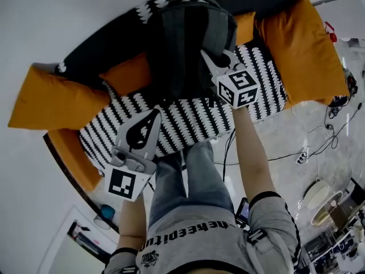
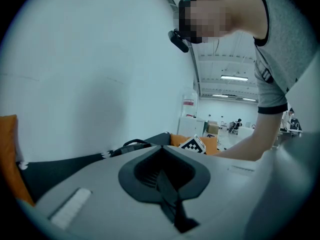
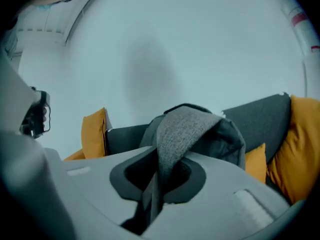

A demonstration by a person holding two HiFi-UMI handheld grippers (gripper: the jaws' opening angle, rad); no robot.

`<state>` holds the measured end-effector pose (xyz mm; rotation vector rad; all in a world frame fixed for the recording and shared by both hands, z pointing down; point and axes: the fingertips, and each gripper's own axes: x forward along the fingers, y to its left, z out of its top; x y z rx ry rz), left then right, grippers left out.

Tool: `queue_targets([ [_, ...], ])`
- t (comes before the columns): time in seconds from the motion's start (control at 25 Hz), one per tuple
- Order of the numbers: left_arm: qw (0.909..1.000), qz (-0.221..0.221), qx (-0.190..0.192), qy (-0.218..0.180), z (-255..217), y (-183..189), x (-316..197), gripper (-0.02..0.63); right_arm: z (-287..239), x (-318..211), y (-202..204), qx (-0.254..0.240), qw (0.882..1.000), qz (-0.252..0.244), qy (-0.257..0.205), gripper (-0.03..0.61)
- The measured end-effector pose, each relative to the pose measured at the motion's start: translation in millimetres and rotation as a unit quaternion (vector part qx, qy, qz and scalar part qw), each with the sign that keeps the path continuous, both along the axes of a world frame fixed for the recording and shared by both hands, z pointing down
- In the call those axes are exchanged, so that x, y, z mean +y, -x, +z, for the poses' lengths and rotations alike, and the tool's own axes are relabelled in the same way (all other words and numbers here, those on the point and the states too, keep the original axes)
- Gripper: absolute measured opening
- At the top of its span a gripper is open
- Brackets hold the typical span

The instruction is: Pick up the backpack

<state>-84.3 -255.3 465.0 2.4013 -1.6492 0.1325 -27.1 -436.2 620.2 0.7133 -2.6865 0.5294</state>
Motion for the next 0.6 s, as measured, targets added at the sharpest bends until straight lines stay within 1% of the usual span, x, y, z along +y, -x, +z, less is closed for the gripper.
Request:
queue_targets([
  [0.12, 0.9999, 0.006, -0.004, -0.013, -14, 0, 7, 0.017, -39, 7, 2, -0.010, 0.999, 0.002, -0.042, 0.026],
  [0.24, 0.9995, 0.010, -0.010, -0.027, -28, -5, 9, 0.017, -72, 8, -4, -0.018, 0.997, 0.008, -0.073, 0.026],
  [0.4, 0.9989, 0.003, -0.011, -0.045, -49, 7, 23, 0.017, -109, 16, -3, -0.030, 0.995, 0.025, -0.096, 0.026],
  [0.6, 0.9973, 0.001, -0.019, -0.071, -76, 18, 38, 0.017, -153, 30, -5, -0.031, 0.990, 0.041, -0.131, 0.026],
])
